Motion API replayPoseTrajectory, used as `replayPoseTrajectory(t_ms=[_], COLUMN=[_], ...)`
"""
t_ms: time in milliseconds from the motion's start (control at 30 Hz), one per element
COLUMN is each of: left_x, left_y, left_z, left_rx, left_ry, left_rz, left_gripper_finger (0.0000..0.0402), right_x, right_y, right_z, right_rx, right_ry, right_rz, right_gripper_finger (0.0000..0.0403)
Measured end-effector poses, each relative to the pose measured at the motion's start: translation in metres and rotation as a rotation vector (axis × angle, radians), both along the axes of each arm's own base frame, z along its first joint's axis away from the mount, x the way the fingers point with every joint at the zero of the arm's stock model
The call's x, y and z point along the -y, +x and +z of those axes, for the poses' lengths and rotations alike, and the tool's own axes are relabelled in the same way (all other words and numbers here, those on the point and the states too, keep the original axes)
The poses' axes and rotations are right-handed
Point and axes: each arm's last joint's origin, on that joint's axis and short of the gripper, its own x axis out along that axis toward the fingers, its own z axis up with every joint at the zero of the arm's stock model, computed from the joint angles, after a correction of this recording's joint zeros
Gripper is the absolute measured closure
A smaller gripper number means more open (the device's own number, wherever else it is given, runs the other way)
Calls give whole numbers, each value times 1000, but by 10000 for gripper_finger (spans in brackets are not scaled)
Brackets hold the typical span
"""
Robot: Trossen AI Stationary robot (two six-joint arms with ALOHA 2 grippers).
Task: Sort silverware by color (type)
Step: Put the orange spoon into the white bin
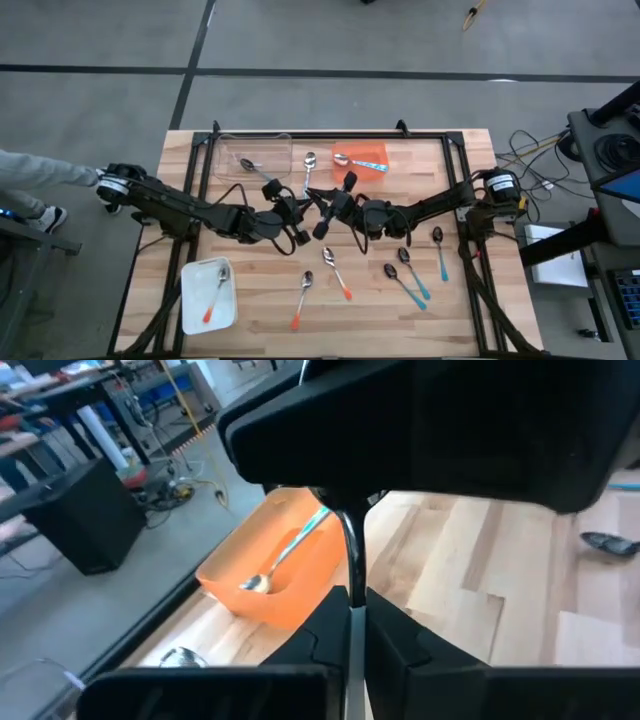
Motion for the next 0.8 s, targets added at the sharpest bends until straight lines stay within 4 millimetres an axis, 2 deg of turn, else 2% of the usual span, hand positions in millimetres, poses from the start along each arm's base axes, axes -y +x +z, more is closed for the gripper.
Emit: replayPoseTrajectory(t_ms=[200,400,667,800], left_x=[0,-3,-9,-3], left_y=[-4,-22,-64,-78], left_z=[-1,1,8,21], left_rx=[-2,-52,-158,-276], left_ry=[-57,-184,-500,-695], left_rz=[7,39,112,141], left_gripper_finger=[400,401,401,401], right_x=[0,3,15,27], right_y=[1,-5,-16,-17], right_z=[0,11,22,22], right_rx=[-10,-39,-150,-195], right_ry=[-7,-36,-60,-63], right_rz=[2,-14,-52,-84], right_gripper_finger=[330,280,275,274])
